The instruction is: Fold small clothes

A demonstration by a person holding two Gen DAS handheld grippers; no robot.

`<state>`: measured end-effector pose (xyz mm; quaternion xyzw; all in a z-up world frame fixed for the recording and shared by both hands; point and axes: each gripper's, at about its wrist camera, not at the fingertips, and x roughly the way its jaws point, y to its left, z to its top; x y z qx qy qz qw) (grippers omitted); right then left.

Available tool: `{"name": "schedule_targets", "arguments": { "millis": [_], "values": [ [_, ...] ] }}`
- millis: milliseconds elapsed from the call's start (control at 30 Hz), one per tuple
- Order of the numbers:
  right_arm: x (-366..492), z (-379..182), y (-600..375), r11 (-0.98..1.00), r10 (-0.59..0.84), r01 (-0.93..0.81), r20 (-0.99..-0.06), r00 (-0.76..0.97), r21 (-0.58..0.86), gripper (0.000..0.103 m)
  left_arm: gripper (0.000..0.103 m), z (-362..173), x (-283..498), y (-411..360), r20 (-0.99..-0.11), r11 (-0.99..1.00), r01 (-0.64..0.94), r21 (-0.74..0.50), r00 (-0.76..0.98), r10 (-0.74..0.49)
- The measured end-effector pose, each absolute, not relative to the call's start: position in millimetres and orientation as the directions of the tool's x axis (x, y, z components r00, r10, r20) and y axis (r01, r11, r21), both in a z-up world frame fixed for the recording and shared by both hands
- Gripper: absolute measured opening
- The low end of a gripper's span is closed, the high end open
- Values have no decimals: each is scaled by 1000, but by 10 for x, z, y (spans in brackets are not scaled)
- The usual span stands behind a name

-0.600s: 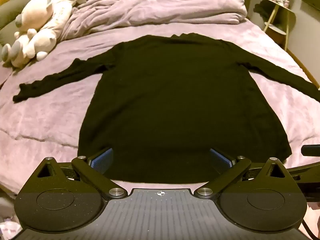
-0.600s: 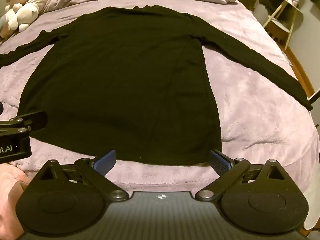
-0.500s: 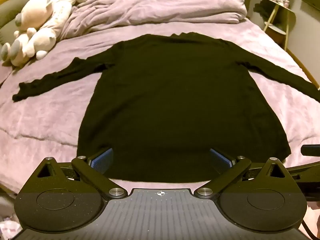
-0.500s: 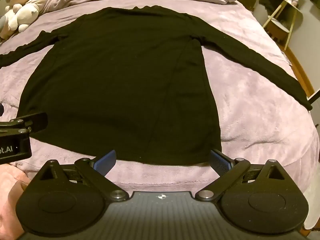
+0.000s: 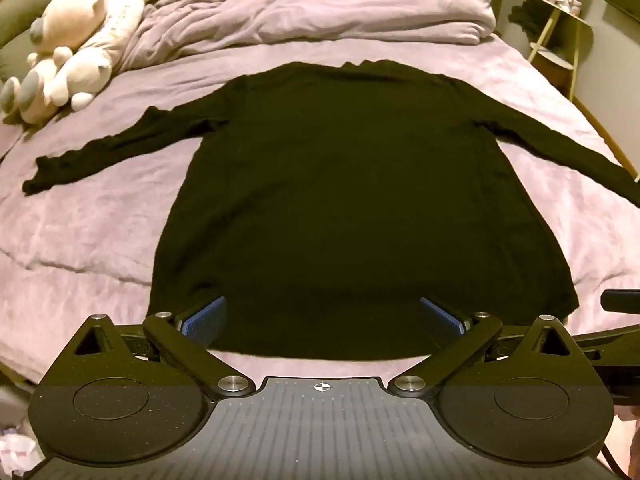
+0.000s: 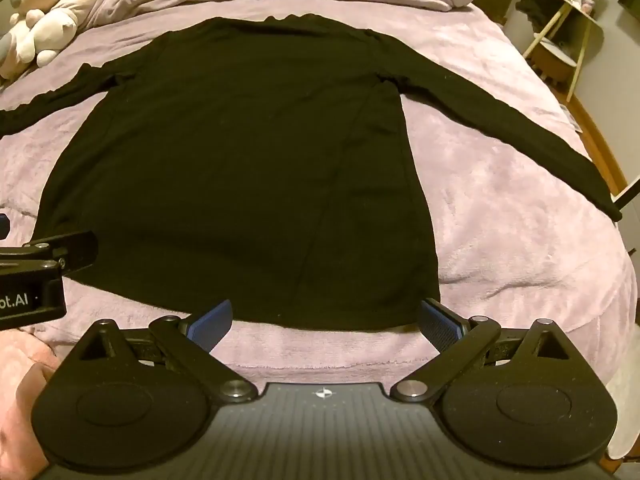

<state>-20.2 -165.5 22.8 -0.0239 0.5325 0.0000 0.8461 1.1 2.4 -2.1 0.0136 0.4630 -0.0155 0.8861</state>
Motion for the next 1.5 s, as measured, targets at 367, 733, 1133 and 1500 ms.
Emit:
{"name": "schedule_targets", "arguments": {
  "millis": [367,733,1133,1500],
  "values": [
    [-219,223,-1660,999,-29,-18,-900,435,-41,99,103,-25,9,13,-825,999,40,8,564,-17],
    [-224,224,-1657,999,-32,-18,-898,439,-45,99,103,-27,3,-8,-824,999,39,6,566,-17],
    [-234,221,-1651,999,-33,-16,-897,441,-45,99,103,-36,-11,-12,-826,999,37,0,563,-21],
    [-248,224,-1656,999,-34,-12,-896,442,-44,99,103,-37,-38,-1,-829,999,35,-8,559,-26]
  ]
}}
